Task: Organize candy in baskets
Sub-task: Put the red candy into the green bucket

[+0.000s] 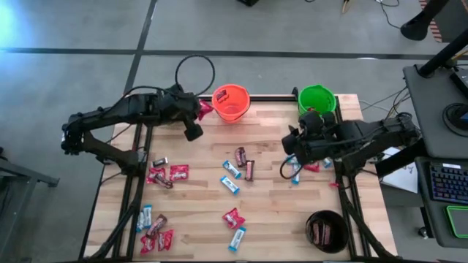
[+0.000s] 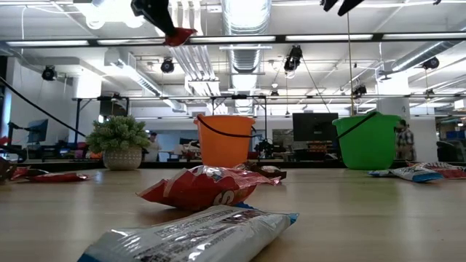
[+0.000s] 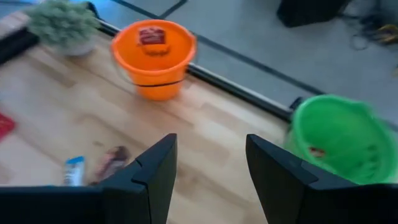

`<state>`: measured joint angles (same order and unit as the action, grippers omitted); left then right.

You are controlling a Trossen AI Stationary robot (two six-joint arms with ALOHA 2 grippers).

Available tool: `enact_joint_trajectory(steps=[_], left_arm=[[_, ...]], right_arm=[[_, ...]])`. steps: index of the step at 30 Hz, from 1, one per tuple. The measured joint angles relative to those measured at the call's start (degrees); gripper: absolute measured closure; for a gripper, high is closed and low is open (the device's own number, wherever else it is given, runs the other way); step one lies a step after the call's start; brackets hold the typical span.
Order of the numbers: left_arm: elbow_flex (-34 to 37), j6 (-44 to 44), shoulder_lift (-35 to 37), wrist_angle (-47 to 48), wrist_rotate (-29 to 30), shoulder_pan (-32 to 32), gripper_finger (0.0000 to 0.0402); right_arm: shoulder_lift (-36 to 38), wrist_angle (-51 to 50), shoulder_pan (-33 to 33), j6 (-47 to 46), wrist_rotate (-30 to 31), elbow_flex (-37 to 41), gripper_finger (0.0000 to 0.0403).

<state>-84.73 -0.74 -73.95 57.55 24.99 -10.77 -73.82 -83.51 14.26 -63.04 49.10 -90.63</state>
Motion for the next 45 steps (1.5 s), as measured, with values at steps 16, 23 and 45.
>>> enact_joint_trajectory(steps=[16,23,45], left_arm=[[-0.01,3.21,-0.03,-11.4,0.01,-10.2,0.0401],[-0.02,3.46,-1.64,-16.99,-0.03,-14.4,0.0401],[-0.02,12.31,-6.48,-25.0,-3.12,-24.58,0.0401]], right_arm=[[3.9,-1.2,-19.72,18.74,0.54,0.0,0.022],[3.72,-1.02,-26.0,24.86,-0.11,0.0,0.022],[1.84,15.86,-37.08,27.12,-0.05,0.0,0.022]])
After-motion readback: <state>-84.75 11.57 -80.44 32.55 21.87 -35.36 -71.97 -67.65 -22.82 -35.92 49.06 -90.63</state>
